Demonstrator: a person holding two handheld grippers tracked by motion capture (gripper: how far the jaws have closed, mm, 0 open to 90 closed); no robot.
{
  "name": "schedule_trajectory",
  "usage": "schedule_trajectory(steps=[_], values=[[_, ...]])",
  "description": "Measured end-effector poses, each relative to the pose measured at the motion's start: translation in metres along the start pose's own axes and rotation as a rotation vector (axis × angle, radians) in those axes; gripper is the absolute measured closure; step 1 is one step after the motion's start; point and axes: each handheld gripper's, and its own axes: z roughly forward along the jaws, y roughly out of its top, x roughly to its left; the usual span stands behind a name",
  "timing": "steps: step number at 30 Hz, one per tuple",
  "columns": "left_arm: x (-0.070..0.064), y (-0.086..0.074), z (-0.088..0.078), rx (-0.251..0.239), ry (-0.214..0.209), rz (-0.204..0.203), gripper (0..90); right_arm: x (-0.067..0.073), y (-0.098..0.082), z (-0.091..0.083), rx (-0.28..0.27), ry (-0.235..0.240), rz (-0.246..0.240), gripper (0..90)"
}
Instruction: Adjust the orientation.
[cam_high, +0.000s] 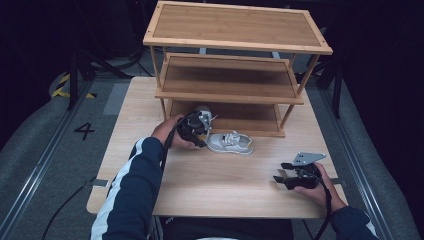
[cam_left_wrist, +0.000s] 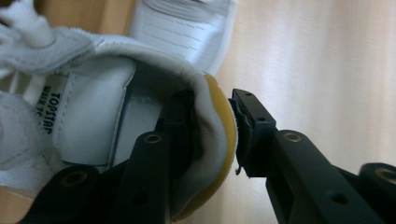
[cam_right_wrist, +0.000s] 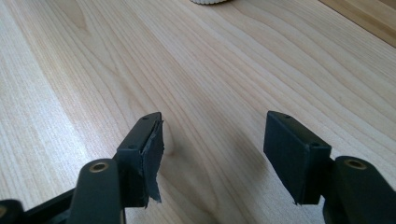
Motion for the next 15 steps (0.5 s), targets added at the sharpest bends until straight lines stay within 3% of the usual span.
schedule_trajectory(steps=[3, 6, 10, 12, 13, 15], values=[[0.006, 0.002, 0.005, 0.008, -0.01, -0.017, 66.0, 0.0, 0.0, 0.0, -0.003, 0.005, 0.0, 38.7], [0.013, 0.001, 0.012, 0.048, -0.018, -0.007, 64.6, 0.0, -0.001, -0.001, -0.006, 0.008, 0.001, 39.1], [0.018, -0.006, 0.011, 0.001, 0.0, -0.025, 61.9, 0.0, -0.001, -0.003, -0.011, 0.011, 0.004, 38.9], [0.015, -0.011, 0.01, -0.07, 0.017, -0.063, 60.3, 0.0, -0.001, -0.003, -0.011, 0.011, 0.004, 38.9], [0.012, -0.015, 0.009, -0.092, 0.055, -0.105, 53.6, 0.001, -0.001, -0.003, -0.012, 0.011, 0.002, 38.8], [0.01, -0.018, 0.01, -0.1, 0.066, -0.118, 50.4, 0.001, 0.0, -0.003, -0.011, 0.011, -0.002, 38.8]])
